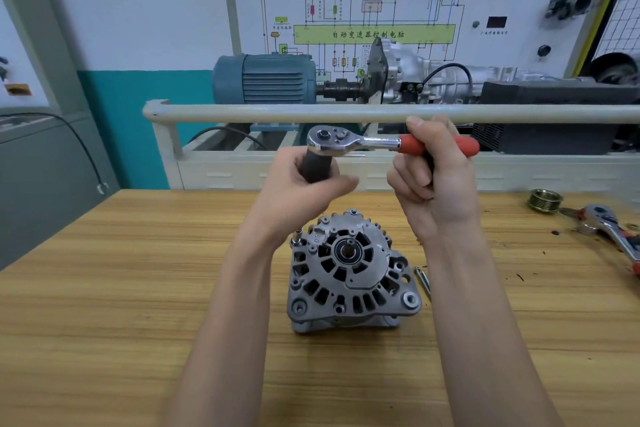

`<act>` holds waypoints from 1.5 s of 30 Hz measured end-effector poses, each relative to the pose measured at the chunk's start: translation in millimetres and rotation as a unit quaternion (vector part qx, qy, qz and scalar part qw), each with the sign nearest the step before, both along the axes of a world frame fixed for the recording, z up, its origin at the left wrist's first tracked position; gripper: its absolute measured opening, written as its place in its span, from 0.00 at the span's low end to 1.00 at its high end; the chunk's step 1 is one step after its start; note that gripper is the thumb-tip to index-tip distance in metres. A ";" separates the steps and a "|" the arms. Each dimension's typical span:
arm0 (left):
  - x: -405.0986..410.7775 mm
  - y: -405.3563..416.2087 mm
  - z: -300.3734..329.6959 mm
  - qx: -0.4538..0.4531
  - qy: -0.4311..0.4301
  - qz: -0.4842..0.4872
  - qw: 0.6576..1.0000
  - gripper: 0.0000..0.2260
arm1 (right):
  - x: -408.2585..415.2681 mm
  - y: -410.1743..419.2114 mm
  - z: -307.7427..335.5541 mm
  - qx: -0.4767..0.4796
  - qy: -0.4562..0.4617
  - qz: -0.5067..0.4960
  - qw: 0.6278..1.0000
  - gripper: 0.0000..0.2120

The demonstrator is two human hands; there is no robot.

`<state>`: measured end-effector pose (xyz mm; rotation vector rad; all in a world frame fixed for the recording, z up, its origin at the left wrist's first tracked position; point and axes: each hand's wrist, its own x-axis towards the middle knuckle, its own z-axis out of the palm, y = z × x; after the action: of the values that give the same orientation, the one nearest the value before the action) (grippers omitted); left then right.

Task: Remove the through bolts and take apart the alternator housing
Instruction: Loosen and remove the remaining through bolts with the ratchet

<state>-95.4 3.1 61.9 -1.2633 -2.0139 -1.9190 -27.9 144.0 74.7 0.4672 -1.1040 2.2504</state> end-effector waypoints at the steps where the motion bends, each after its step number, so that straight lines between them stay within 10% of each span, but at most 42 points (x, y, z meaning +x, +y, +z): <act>1: -1.1 -6.4 0.9 -0.031 0.017 -0.039 0.999 0.12 | -0.7 1.8 0.0 0.005 -0.014 0.025 1.000 0.17; 7: 4.2 -10.9 0.2 -0.154 0.073 -0.157 0.973 0.15 | -5.8 5.6 -1.5 0.046 -0.002 0.116 0.992 0.18; 16: 7.3 22.2 1.1 0.163 -0.067 0.155 0.972 0.15 | 1.0 -19.5 -2.4 -0.016 0.024 -0.079 0.996 0.21; 29: -7.3 -19.6 1.2 -0.030 -0.014 -0.146 0.989 0.13 | -11.0 -9.1 29.5 0.098 -0.075 0.093 0.988 0.20; 38: 0.2 11.1 2.5 0.139 -0.066 0.127 0.980 0.11 | 5.7 -46.1 -4.5 -0.053 -0.005 -0.123 0.991 0.21; 45: -9.9 -14.6 0.0 0.046 0.001 -0.113 0.993 0.13 | -12.7 -11.3 28.4 0.070 -0.110 0.043 0.990 0.21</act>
<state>-105.3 -11.4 61.9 -1.5257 -1.8245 -2.0775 -40.6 132.7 103.1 0.3337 -1.3853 2.3529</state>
